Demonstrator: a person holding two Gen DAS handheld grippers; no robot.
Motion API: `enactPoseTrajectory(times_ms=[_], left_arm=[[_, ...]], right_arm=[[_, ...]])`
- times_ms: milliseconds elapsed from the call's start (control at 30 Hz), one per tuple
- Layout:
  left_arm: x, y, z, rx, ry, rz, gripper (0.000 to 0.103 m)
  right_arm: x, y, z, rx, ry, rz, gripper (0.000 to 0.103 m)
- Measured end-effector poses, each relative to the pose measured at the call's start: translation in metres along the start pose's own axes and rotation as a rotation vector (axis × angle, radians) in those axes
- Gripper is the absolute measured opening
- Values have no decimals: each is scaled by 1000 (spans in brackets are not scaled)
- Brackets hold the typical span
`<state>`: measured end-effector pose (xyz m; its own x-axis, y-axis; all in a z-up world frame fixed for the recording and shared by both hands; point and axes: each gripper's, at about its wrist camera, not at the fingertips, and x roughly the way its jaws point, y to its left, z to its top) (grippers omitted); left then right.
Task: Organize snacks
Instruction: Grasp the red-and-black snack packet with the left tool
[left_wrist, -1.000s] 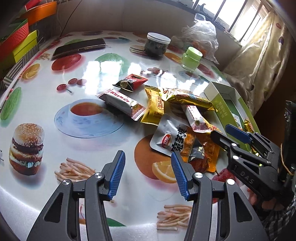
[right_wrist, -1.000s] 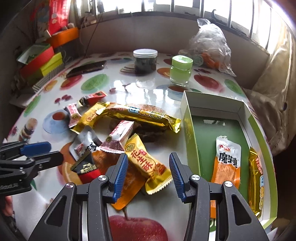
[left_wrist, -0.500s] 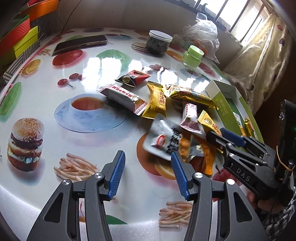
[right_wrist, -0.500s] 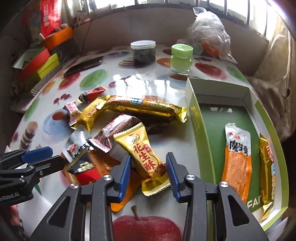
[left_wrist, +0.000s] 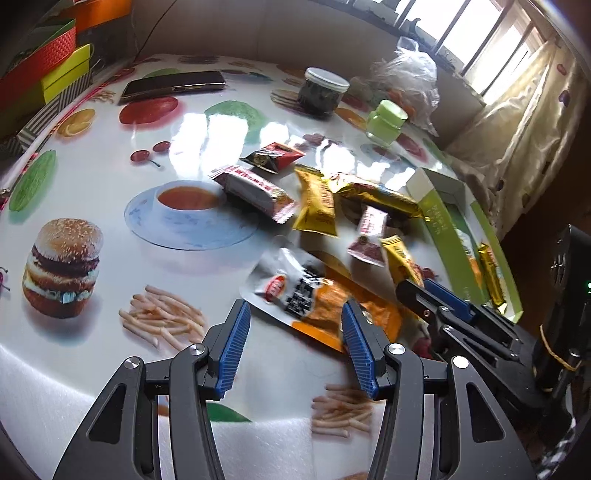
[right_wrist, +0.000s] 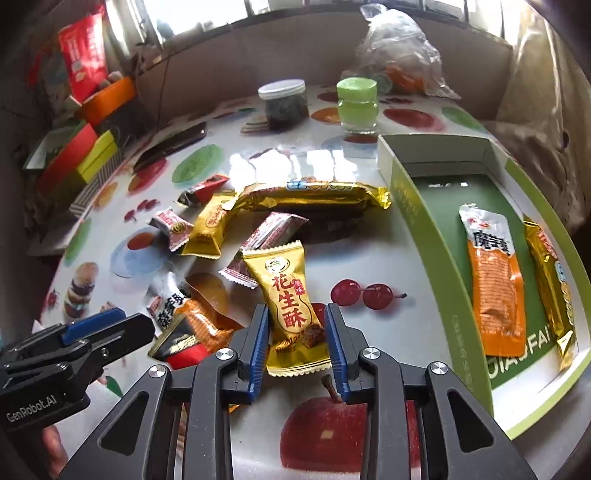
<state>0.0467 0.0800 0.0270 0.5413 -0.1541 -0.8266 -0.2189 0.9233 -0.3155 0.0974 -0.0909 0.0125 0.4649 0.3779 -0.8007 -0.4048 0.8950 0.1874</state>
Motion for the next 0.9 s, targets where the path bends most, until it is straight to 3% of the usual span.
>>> enactPoseTrajectory(times_ms=[67,433,900], left_arm=[[-3,-3,-1,8,-4,-9,53],[8,-33,-14,67,50,-37,53],[22,-40,-17,78,52,35,52]], right_arm=[[-5,-2,-1,8,-16,4,25],[-18,-11,-14,7,-27,10,25],[-23,-18,-26,17,-28,8,24]])
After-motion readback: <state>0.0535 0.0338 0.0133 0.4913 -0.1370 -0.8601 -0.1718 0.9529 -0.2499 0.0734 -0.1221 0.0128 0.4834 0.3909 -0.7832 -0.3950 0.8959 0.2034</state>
